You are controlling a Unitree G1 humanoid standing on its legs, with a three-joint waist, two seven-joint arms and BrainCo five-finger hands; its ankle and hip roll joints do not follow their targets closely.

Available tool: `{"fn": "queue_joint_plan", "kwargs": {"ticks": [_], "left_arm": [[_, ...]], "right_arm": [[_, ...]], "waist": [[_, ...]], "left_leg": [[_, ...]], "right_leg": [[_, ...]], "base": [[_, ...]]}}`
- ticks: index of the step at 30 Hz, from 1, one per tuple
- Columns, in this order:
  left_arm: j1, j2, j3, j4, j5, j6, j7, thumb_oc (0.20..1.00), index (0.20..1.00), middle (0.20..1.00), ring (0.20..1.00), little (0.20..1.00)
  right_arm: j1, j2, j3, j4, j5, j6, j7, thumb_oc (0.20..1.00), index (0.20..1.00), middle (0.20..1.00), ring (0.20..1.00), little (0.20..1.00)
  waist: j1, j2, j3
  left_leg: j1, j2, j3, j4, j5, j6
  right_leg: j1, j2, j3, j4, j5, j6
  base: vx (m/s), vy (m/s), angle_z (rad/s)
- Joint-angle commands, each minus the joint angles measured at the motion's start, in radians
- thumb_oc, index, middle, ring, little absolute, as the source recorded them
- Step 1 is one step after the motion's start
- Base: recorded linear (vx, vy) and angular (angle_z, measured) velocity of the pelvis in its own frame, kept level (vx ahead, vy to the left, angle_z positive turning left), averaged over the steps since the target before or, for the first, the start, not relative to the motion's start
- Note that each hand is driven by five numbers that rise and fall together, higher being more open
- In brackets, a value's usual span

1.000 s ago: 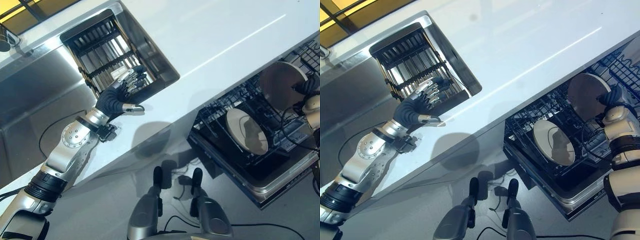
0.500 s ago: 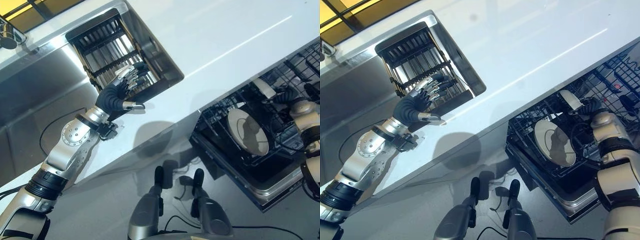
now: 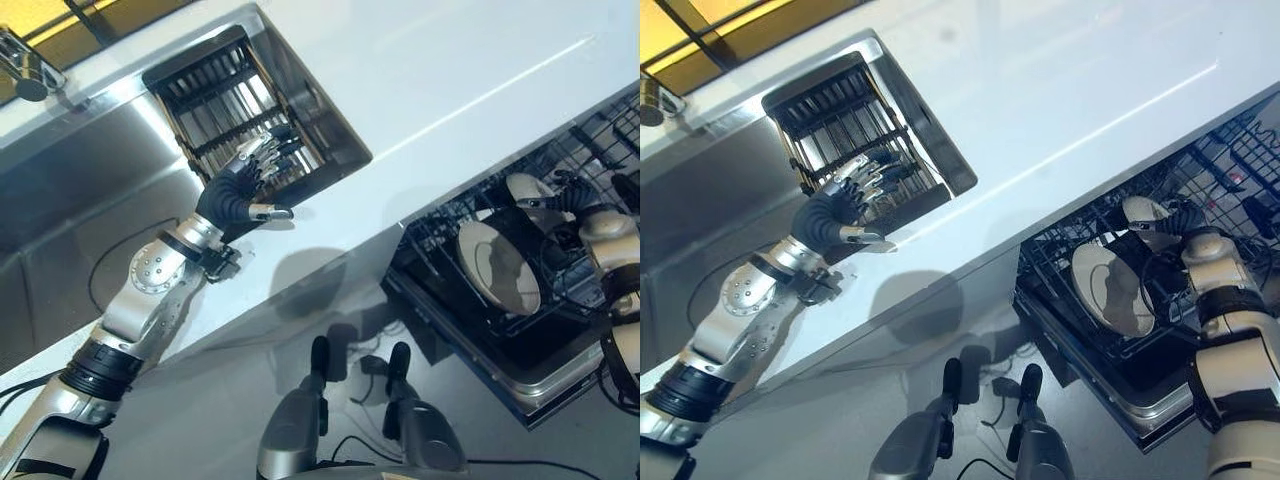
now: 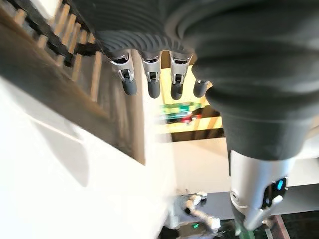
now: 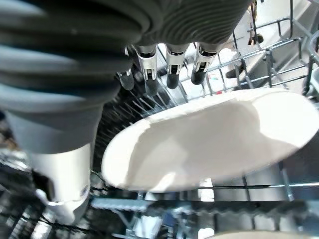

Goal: Pick up plates and place into dishwasher.

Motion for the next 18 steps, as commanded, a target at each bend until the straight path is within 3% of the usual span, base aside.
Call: {"fn": "queue_joint_plan", "kwargs": {"ticks": [1, 4, 12, 18], "left_arm": [[0.030, -0.012, 0.019, -0.050, 0.005, -0.078, -0.005, 1.000, 1.000, 1.000, 1.000, 1.000], [0.051, -0.019, 0.024, -0.050, 0.012, -0.083, -0.006, 1.000, 1.000, 1.000, 1.000, 1.000], [0.130, -0.083, 0.067, -0.050, 0.056, -0.078, -0.023, 1.000, 1.000, 1.000, 1.000, 1.000], [0.167, -0.131, 0.086, -0.042, 0.092, -0.075, -0.042, 1.000, 1.000, 1.000, 1.000, 1.000]], "right_arm": [[0.064, -0.047, -0.014, -0.097, 0.029, -0.051, -0.109, 1.000, 1.000, 1.000, 1.000, 1.000], [0.132, -0.037, -0.049, -0.182, 0.040, -0.058, -0.148, 1.000, 1.000, 1.000, 1.000, 1.000], [0.394, 0.069, -0.192, -0.457, -0.012, -0.155, -0.231, 1.000, 1.000, 1.000, 1.000, 1.000], [0.533, 0.153, -0.280, -0.522, -0.012, -0.206, -0.266, 1.000, 1.000, 1.000, 1.000, 1.000]], "waist": [[-0.016, -0.055, -0.064], [-0.025, -0.064, -0.080], [-0.067, -0.089, -0.136], [-0.089, -0.095, -0.166]], "left_leg": [[-0.017, -0.030, 0.062, 0.008, -0.100, 0.014], [-0.005, -0.029, 0.066, 0.008, -0.106, 0.016], [0.040, -0.020, 0.085, 0.008, -0.128, 0.024], [0.070, -0.016, 0.103, 0.017, -0.146, 0.030]], "right_leg": [[-0.026, -0.042, -0.017, 0.029, -0.072, 0.078], [-0.016, -0.038, -0.008, 0.027, -0.074, 0.078], [0.024, -0.023, 0.026, 0.022, -0.087, 0.077], [0.044, -0.016, 0.047, 0.034, -0.105, 0.074]], "base": [[0.05, 0.023, -0.11], [0.03, 0.014, -0.02], [0.05, 0.026, -0.08], [0.04, 0.030, -0.06]]}}
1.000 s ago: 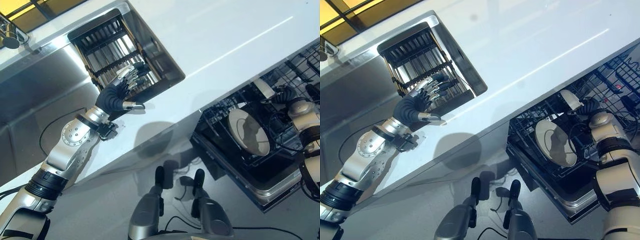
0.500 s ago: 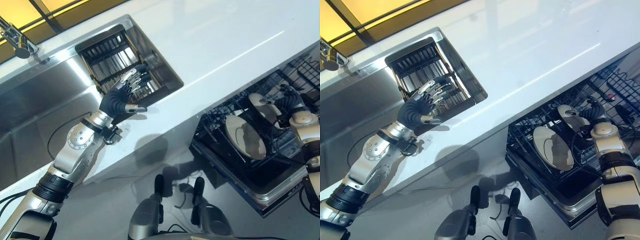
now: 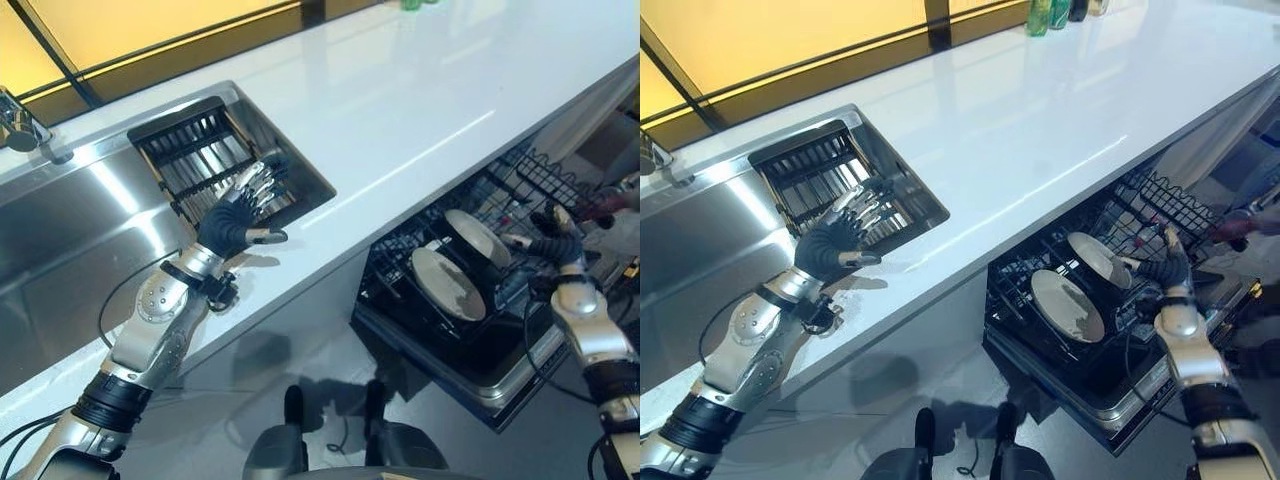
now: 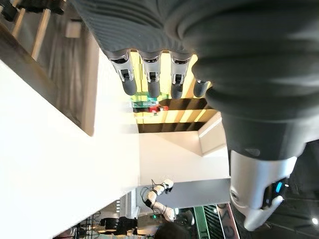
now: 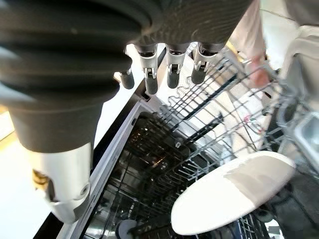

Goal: Pick up plates and place into dishwasher.

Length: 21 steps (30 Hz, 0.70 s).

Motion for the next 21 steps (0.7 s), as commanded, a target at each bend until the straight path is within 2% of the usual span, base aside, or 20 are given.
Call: {"fn": "queue_joint_plan", "kwargs": {"ticks": [1, 6, 9, 14, 21], "left_arm": [[0.021, -0.053, 0.031, -0.033, 0.048, -0.056, -0.017, 1.000, 1.000, 1.000, 1.000, 1.000], [0.002, -0.076, 0.018, -0.023, 0.047, -0.023, -0.025, 1.000, 1.000, 1.000, 1.000, 1.000], [-0.024, -0.089, -0.004, -0.017, 0.049, -0.005, -0.026, 1.000, 1.000, 1.000, 1.000, 1.000], [-0.028, -0.094, -0.017, -0.001, 0.052, 0.001, -0.027, 1.000, 1.000, 1.000, 1.000, 1.000], [-0.081, -0.075, -0.058, 0.014, 0.041, -0.018, 0.011, 1.000, 1.000, 1.000, 1.000, 1.000]], "right_arm": [[0.019, 0.001, -0.064, -0.040, 0.008, -0.076, -0.040, 1.000, 1.000, 1.000, 1.000, 1.000], [0.001, 0.052, -0.086, 0.067, 0.199, -0.109, 0.023, 1.000, 1.000, 1.000, 1.000, 1.000], [-0.045, 0.065, -0.081, 0.177, 0.282, -0.115, 0.040, 1.000, 1.000, 1.000, 1.000, 1.000], [-0.081, 0.086, -0.077, 0.292, 0.333, -0.121, 0.042, 1.000, 1.000, 1.000, 1.000, 1.000], [-0.204, 0.095, -0.027, 0.378, 0.342, -0.117, 0.065, 1.000, 1.000, 1.000, 1.000, 1.000]], "waist": [[-0.011, 0.013, -0.041], [-0.003, 0.015, -0.033], [0.013, 0.014, 0.000], [0.031, 0.024, 0.051], [0.045, 0.051, 0.112]], "left_leg": [[0.023, -0.017, 0.072, 0.022, -0.128, 0.023], [0.009, -0.015, 0.083, 0.123, -0.164, 0.030], [-0.043, -0.010, 0.075, 0.297, -0.224, 0.042], [-0.117, -0.006, 0.064, 0.494, -0.319, 0.070], [-0.261, -0.027, 0.035, 0.685, -0.380, 0.104]], "right_leg": [[0.013, -0.018, 0.009, 0.040, -0.098, 0.068], [0.013, -0.031, -0.005, 0.115, -0.137, 0.053], [-0.008, -0.054, -0.028, 0.249, -0.191, 0.026], [-0.051, -0.074, -0.042, 0.435, -0.276, -0.006], [-0.186, -0.104, -0.037, 0.662, -0.347, -0.037]], "base": [[0.02, 0.022, -0.11], [-0.02, 0.016, -0.11], [-0.03, 0.014, -0.01], [-0.01, 0.005, 0.02], [-0.14, 0.024, 0.02]]}}
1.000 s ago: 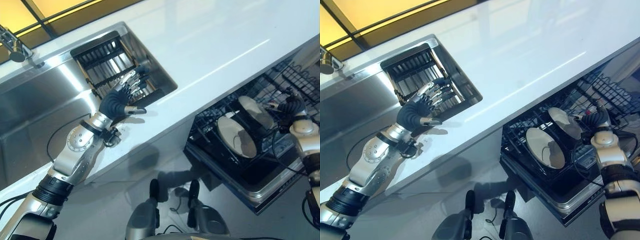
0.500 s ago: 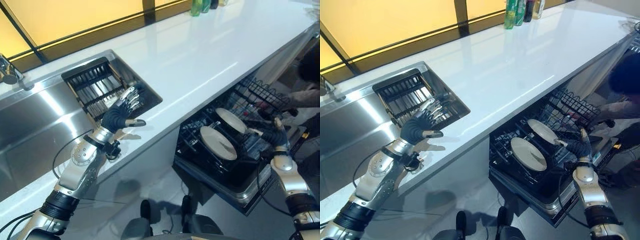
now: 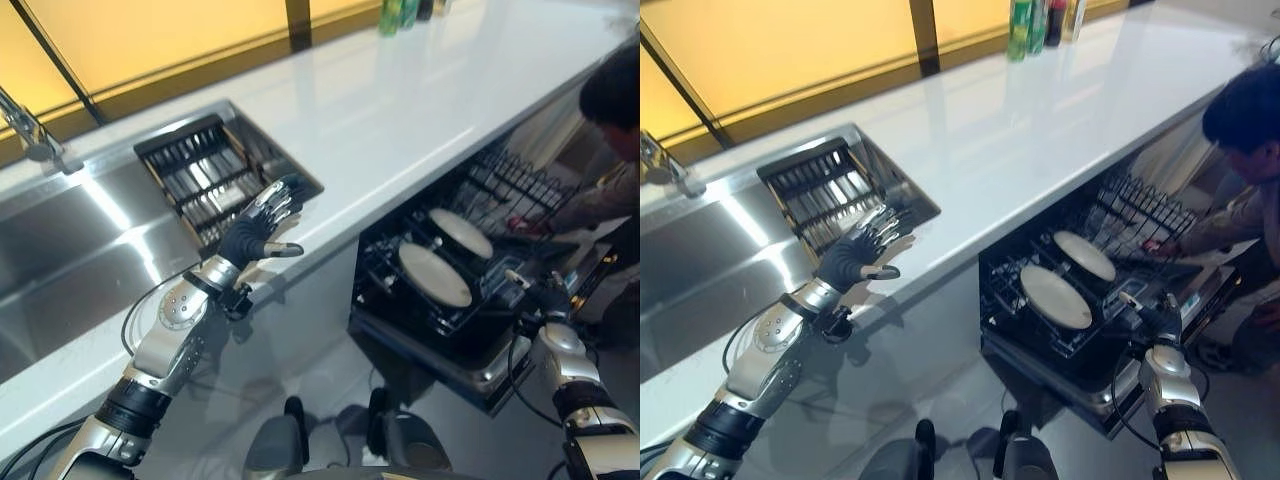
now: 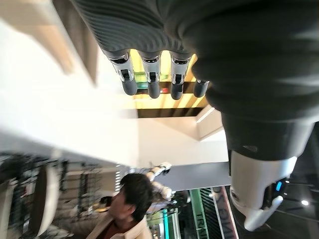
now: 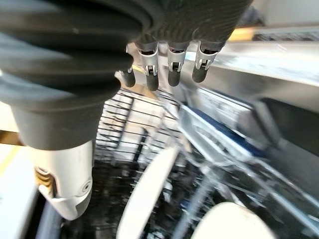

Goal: Pick up plates and place into dishwasher.

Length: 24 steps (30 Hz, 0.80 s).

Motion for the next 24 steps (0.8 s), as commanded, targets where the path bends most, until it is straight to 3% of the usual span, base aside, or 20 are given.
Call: {"fn": "queue_joint_plan", "kwargs": {"ticks": [1, 5, 12, 24], "left_arm": [[-0.035, -0.001, -0.012, -0.026, 0.001, -0.052, 0.024, 1.000, 1.000, 1.000, 1.000, 1.000], [-0.045, 0.003, -0.015, -0.018, -0.011, -0.061, 0.029, 1.000, 1.000, 1.000, 1.000, 1.000], [-0.058, 0.016, -0.018, -0.017, -0.030, -0.063, 0.026, 1.000, 1.000, 1.000, 1.000, 1.000], [-0.083, 0.023, -0.029, -0.029, -0.043, -0.032, 0.025, 1.000, 1.000, 1.000, 1.000, 1.000]], "right_arm": [[-0.098, -0.044, 0.036, 0.002, 0.026, -0.061, 0.028, 1.000, 1.000, 1.000, 1.000, 1.000], [-0.140, -0.053, 0.048, 0.046, 0.011, -0.059, 0.049, 1.000, 1.000, 1.000, 1.000, 1.000], [-0.201, -0.063, 0.076, 0.148, 0.034, -0.011, 0.117, 1.000, 1.000, 1.000, 1.000, 1.000], [-0.255, -0.039, 0.014, 0.325, 0.337, 0.114, 0.228, 1.000, 1.000, 1.000, 1.000, 1.000]], "waist": [[0.036, 0.014, 0.031], [0.042, 0.021, 0.054], [0.055, 0.033, 0.073], [0.074, 0.048, 0.080]], "left_leg": [[-0.087, -0.055, 0.026, 0.290, -0.222, 0.087], [-0.135, -0.061, 0.014, 0.373, -0.256, 0.097], [-0.186, -0.074, -0.001, 0.427, -0.261, 0.105], [-0.206, -0.086, -0.016, 0.454, -0.269, 0.110]], "right_leg": [[-0.032, -0.059, 0.002, 0.287, -0.207, -0.018], [-0.081, -0.072, 0.014, 0.375, -0.241, -0.027], [-0.134, -0.081, 0.020, 0.441, -0.259, -0.038], [-0.162, -0.084, 0.015, 0.490, -0.279, -0.049]], "base": [[-0.09, 0.024, 0.17], [-0.05, 0.009, 0.18], [-0.01, 0.000, 0.00], [0.01, -0.006, 0.00]]}}
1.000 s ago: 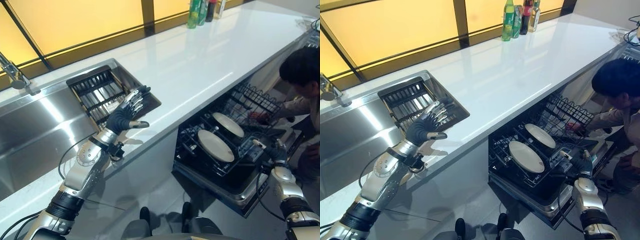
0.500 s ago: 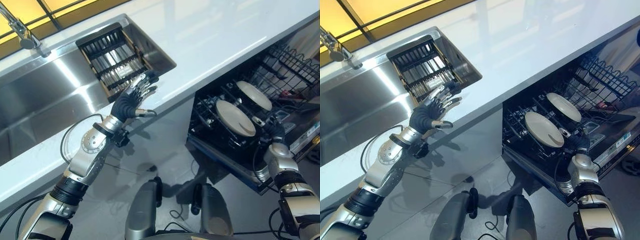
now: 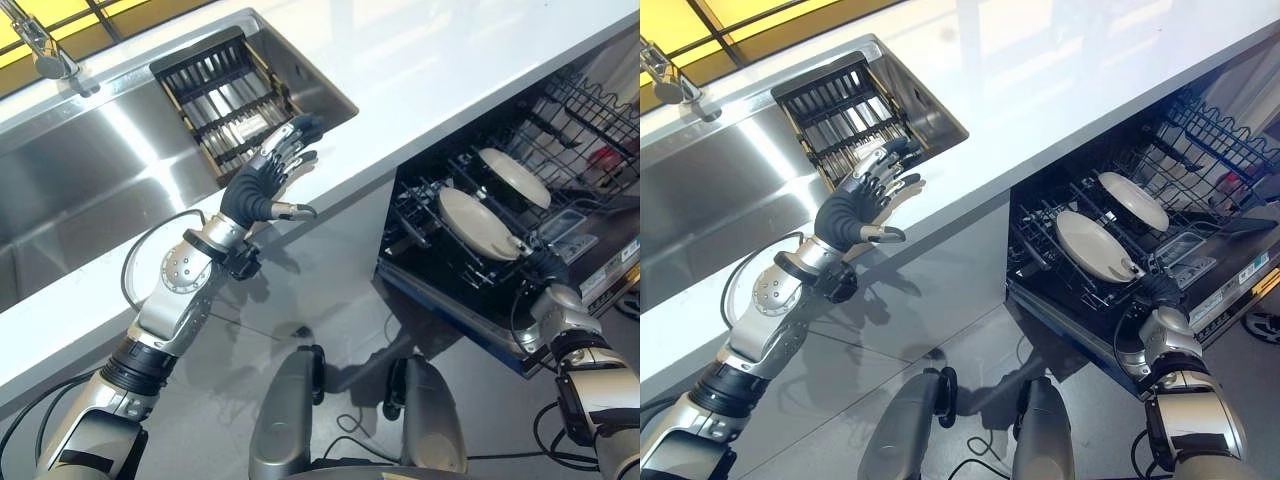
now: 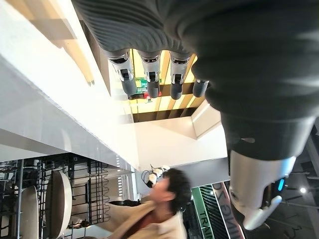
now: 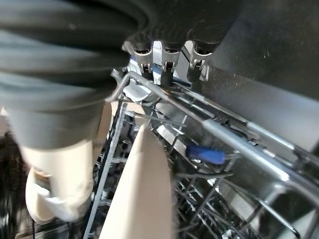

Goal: Pick up plates and place into dishwasher.

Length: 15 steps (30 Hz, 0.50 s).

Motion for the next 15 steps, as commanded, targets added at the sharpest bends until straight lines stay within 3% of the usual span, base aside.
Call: {"fn": "queue_joint_plan", "kwargs": {"ticks": [1, 8, 15], "left_arm": [[0.068, 0.001, -0.022, -0.009, -0.041, 0.017, 0.006, 1.000, 1.000, 1.000, 1.000, 1.000], [0.062, 0.018, -0.028, -0.025, -0.062, 0.051, -0.003, 1.000, 1.000, 1.000, 1.000, 1.000], [0.032, 0.053, -0.018, -0.028, -0.087, 0.075, 0.002, 1.000, 1.000, 1.000, 1.000, 1.000]], "right_arm": [[-0.027, 0.004, -0.019, 0.060, 0.103, 0.039, 0.095, 1.000, 1.000, 1.000, 1.000, 1.000], [-0.105, -0.046, 0.012, 0.049, 0.089, 0.015, 0.223, 1.000, 1.000, 1.000, 1.000, 1.000], [-0.232, -0.093, 0.098, -0.003, 0.055, 0.008, 0.228, 1.000, 1.000, 1.000, 1.000, 1.000]], "waist": [[0.030, 0.023, 0.001], [0.043, 0.038, 0.001], [0.061, 0.040, 0.009]], "left_leg": [[0.009, -0.040, -0.006, 0.094, -0.131, 0.088], [-0.006, -0.049, -0.014, 0.100, -0.124, 0.085], [-0.035, -0.063, -0.024, 0.080, -0.100, 0.087]], "right_leg": [[0.031, 0.006, -0.023, 0.014, 0.019, -0.052], [0.017, -0.004, -0.031, 0.024, 0.019, -0.054], [-0.018, -0.013, -0.041, 0.033, 0.025, -0.050]], "base": [[0.06, -0.019, 0.01], [0.04, -0.023, 0.01], [0.00, -0.051, -0.04]]}}
